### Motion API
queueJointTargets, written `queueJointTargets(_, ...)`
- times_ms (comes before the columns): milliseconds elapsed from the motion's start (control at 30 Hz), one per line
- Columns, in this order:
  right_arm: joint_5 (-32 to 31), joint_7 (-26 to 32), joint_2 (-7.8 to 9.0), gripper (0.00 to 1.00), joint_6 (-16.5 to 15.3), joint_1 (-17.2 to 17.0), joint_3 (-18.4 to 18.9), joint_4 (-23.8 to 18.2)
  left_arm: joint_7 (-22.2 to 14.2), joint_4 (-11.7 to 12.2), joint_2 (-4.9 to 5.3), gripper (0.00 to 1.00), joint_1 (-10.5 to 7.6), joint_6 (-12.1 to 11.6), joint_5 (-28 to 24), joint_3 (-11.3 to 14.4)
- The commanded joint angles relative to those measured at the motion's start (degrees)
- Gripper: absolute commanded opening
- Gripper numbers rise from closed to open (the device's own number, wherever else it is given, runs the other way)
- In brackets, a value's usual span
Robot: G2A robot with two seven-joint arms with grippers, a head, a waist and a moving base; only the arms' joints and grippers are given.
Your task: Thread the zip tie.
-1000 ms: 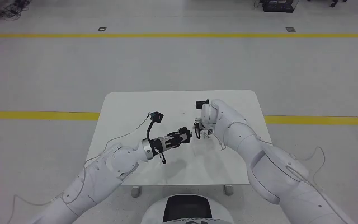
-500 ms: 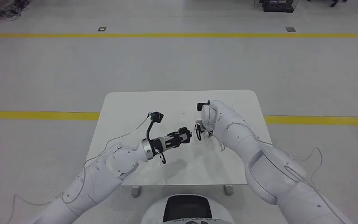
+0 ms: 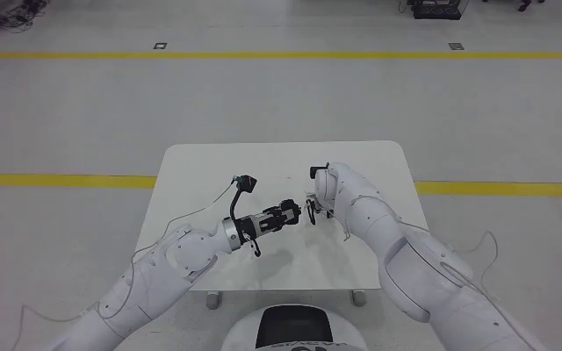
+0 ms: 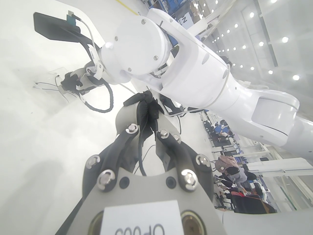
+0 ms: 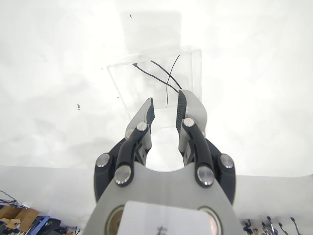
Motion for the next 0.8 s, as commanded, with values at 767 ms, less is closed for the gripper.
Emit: queueJointTargets(767,-5.57,-2.81,-1.29,0.25,-5.7,-0.48,-0.87,2.12,0.0,0.0,0.0,0.0,0.0,0.0,0.0,0.0)
